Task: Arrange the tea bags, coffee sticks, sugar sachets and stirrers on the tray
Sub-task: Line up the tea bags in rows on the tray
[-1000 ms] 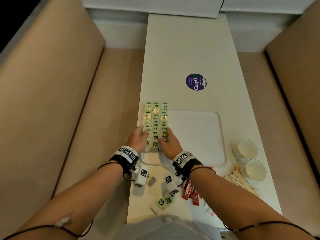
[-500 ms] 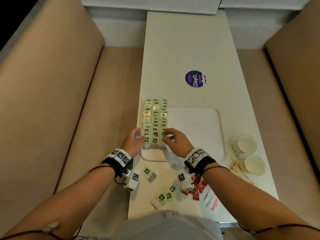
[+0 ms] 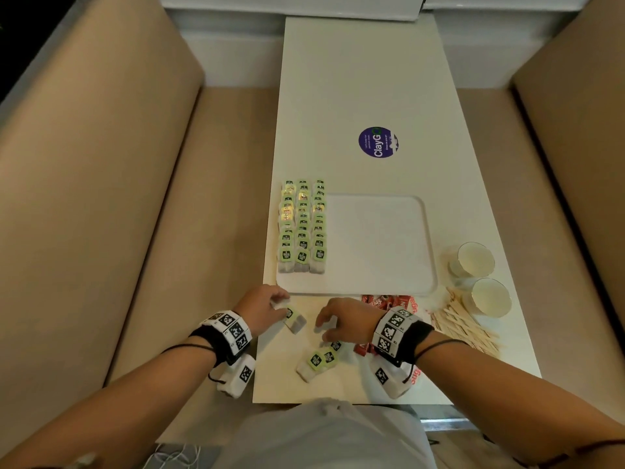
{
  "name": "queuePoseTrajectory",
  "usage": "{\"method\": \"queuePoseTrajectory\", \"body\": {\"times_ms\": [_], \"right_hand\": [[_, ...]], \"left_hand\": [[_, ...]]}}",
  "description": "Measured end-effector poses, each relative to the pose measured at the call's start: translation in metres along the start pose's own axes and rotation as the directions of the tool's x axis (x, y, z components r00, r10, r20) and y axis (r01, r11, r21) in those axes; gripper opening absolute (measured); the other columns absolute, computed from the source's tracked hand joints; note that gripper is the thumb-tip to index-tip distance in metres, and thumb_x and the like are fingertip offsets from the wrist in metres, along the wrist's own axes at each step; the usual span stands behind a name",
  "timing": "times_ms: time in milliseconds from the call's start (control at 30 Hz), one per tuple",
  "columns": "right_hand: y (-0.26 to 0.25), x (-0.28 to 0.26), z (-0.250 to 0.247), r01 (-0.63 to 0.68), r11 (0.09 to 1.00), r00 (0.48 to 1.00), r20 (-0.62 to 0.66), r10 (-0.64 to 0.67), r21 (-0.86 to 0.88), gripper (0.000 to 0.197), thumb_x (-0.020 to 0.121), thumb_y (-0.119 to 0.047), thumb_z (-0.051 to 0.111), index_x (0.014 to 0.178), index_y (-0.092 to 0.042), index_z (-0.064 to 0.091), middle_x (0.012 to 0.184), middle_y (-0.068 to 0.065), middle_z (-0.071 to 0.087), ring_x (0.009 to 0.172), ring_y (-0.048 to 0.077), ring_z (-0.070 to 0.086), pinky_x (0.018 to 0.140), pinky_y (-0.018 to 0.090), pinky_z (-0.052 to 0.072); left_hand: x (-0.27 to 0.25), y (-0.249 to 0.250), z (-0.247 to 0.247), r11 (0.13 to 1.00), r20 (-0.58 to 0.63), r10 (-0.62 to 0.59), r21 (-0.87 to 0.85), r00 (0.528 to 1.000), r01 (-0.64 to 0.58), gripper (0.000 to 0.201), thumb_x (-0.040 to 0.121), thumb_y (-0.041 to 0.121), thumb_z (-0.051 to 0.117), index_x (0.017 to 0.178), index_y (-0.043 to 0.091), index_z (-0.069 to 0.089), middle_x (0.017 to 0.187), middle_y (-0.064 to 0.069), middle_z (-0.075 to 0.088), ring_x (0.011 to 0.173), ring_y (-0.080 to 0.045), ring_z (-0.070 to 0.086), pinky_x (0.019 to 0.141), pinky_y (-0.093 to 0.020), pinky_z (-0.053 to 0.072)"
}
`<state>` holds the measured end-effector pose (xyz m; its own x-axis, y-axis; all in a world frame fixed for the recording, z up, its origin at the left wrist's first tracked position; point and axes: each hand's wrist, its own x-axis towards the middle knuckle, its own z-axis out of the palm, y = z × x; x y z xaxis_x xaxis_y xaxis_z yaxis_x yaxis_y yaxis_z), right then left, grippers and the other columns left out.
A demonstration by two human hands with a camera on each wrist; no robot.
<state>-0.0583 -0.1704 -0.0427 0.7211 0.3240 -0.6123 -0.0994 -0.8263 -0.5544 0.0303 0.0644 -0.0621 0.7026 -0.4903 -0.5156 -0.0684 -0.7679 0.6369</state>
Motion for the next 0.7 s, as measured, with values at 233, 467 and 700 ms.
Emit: {"method": "queuePoseTrajectory", "body": {"times_ms": [233, 467, 700], "right_hand": [[-0.008, -0.005, 0.024, 0.005, 0.993, 0.997, 0.074, 0.004, -0.122, 0.047, 0.080, -0.048, 0.079, 0.121, -0.027, 0.069, 0.117, -0.003, 0.053, 0.097, 0.021, 0.061, 0.087, 0.037, 0.055], [-0.022, -0.005, 0.033, -0.016, 0.950, 0.998, 0.052, 0.034, -0.312, 0.038, 0.084, -0.046, 0.073, 0.113, -0.021, 0.072, 0.115, 0.002, 0.050, 0.091, 0.027, 0.064, 0.078, 0.041, 0.059], [-0.016, -0.010, 0.031, -0.026, 0.962, 1.000, -0.003, 0.026, -0.270, 0.028, 0.090, -0.034, 0.069, 0.114, -0.020, 0.072, 0.109, 0.000, 0.060, 0.093, 0.023, 0.064, 0.078, 0.034, 0.056]], "left_hand": [[-0.004, 0.000, 0.013, 0.934, 0.155, 0.098, 0.328, 0.983, -0.144, 0.048, 0.089, 0.018, 0.072, 0.135, 0.027, 0.060, 0.112, 0.005, 0.041, 0.092, -0.012, 0.049, 0.087, -0.024, 0.043], [-0.003, 0.004, 0.019, 0.902, 0.118, 0.158, 0.385, 0.980, -0.192, 0.035, 0.087, 0.020, 0.074, 0.121, 0.021, 0.067, 0.113, 0.003, 0.046, 0.098, -0.018, 0.057, 0.086, -0.028, 0.046], [-0.002, 0.009, 0.018, 0.890, 0.114, 0.072, 0.442, 0.991, -0.115, 0.018, 0.081, 0.023, 0.076, 0.086, 0.027, 0.059, 0.100, 0.007, 0.055, 0.087, -0.016, 0.057, 0.075, -0.030, 0.048]]}}
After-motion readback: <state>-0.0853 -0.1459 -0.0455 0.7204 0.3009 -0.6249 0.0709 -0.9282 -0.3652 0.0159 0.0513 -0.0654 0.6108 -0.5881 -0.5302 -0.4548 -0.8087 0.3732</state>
